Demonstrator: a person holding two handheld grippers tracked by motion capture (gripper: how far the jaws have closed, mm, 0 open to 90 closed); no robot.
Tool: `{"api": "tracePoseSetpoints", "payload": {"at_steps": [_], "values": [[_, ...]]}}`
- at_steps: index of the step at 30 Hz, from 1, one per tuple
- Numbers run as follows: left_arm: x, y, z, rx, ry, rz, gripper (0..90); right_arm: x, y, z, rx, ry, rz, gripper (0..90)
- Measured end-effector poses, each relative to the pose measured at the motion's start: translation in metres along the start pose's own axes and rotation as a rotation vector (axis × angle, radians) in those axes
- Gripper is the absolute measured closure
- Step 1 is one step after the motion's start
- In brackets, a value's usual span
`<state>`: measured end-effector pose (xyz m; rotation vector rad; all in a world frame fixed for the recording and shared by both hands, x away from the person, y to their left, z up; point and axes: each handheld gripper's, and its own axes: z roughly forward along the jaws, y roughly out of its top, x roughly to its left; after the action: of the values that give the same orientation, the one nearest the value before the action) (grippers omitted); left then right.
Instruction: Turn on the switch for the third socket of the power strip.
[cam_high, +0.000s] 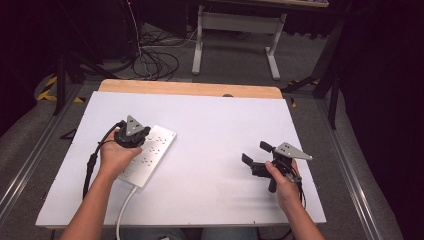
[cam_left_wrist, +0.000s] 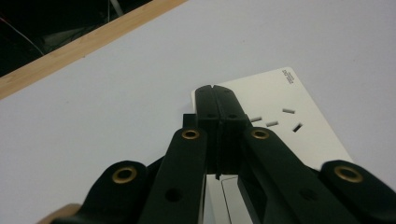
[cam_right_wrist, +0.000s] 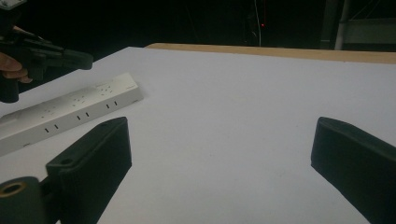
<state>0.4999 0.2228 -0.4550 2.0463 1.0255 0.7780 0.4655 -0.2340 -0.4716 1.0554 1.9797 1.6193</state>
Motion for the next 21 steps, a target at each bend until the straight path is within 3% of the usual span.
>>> {"api": "tracePoseSetpoints", "payload": {"at_steps": [1, 7, 14, 21], "values": [[0.000, 0.002, 0.001, 0.009, 0.004, 0.016, 89.8, 0.000, 0.000, 0.000, 0.000, 0.000, 0.001, 5.6], [-0.002, 0.006, 0.007, 0.044, -0.012, 0.022, 89.8, 0.000, 0.000, 0.000, -0.001, 0.001, 0.003, 5.6], [-0.003, 0.007, 0.014, 0.105, -0.026, 0.019, 89.8, 0.000, 0.000, 0.000, -0.001, 0.003, 0.001, 5.7], [-0.004, 0.006, 0.018, 0.129, -0.032, 0.016, 89.8, 0.000, 0.000, 0.000, -0.001, 0.002, 0.002, 5.7]]}}
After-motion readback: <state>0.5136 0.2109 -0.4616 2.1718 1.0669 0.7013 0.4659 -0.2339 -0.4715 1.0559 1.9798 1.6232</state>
